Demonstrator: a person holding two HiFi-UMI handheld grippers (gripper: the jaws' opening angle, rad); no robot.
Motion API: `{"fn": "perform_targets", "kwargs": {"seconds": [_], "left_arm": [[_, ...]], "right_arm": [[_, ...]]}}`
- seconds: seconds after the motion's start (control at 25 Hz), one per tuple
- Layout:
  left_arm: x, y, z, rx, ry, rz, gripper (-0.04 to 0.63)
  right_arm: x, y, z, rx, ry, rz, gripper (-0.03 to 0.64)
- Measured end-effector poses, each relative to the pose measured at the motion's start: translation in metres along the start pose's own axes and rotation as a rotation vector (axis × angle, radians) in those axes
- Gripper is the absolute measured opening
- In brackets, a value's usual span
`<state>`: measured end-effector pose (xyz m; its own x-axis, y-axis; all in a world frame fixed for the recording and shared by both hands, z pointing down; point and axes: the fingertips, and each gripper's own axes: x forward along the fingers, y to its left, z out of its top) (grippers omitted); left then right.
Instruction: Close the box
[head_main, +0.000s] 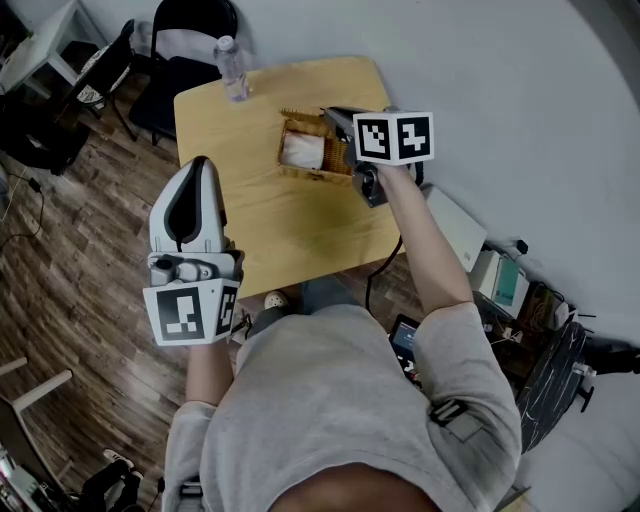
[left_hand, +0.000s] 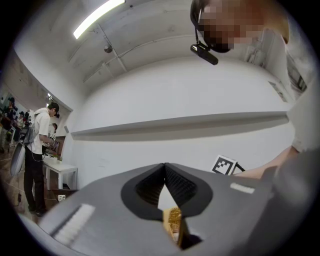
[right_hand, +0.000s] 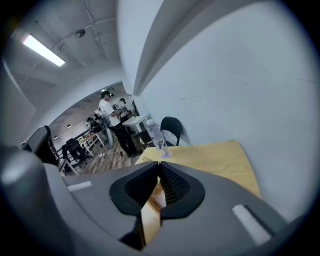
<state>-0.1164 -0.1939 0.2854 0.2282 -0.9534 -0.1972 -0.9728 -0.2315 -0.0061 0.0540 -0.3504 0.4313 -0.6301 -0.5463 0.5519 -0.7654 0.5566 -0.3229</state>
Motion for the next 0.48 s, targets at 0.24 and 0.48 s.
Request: {"fn": "perform_targets", "kwargs": {"seconds": [0.24,0.48], "left_arm": [[-0.015,-0.001,0.0,0.0,0.006,-0.002,0.058],[-0.027,0.0,0.001,-0.001,0.008,-0.001,0.058]], "right_arm": [[-0.002,0.004,-0.02,0.019,0.003,-0.007,0.02],[-0.001,0.01,-0.041,0.025,0.021,-0.017,0.02]]}}
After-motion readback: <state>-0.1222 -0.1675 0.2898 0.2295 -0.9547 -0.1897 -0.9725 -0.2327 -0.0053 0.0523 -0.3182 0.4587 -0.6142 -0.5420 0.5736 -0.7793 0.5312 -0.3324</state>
